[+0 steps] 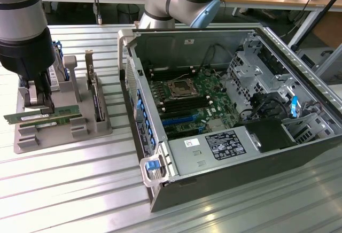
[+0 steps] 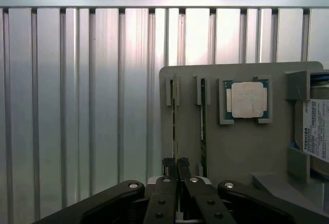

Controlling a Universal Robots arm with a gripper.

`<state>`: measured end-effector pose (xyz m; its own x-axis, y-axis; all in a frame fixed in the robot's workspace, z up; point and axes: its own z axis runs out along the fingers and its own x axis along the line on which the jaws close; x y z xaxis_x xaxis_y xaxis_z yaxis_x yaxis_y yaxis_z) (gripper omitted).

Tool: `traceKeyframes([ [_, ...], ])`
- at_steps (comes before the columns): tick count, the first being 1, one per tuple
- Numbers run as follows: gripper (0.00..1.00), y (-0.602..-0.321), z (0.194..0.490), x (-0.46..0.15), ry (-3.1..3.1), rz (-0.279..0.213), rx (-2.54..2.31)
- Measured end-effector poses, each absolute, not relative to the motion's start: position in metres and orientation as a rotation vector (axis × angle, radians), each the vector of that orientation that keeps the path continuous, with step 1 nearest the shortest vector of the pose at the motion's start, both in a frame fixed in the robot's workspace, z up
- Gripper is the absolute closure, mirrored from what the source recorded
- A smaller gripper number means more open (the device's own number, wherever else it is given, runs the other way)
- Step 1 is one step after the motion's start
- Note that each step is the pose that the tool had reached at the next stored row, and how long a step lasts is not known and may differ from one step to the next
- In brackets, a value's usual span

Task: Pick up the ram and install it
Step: 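Pick up the ram and move it above insertion slot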

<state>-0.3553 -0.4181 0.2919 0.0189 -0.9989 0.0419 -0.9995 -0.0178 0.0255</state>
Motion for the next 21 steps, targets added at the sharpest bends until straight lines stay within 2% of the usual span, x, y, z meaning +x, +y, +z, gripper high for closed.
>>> traceKeyframes([
  [21,0.88,-0.418,0.305,-0.355,-2.168,0.019,2.208],
])
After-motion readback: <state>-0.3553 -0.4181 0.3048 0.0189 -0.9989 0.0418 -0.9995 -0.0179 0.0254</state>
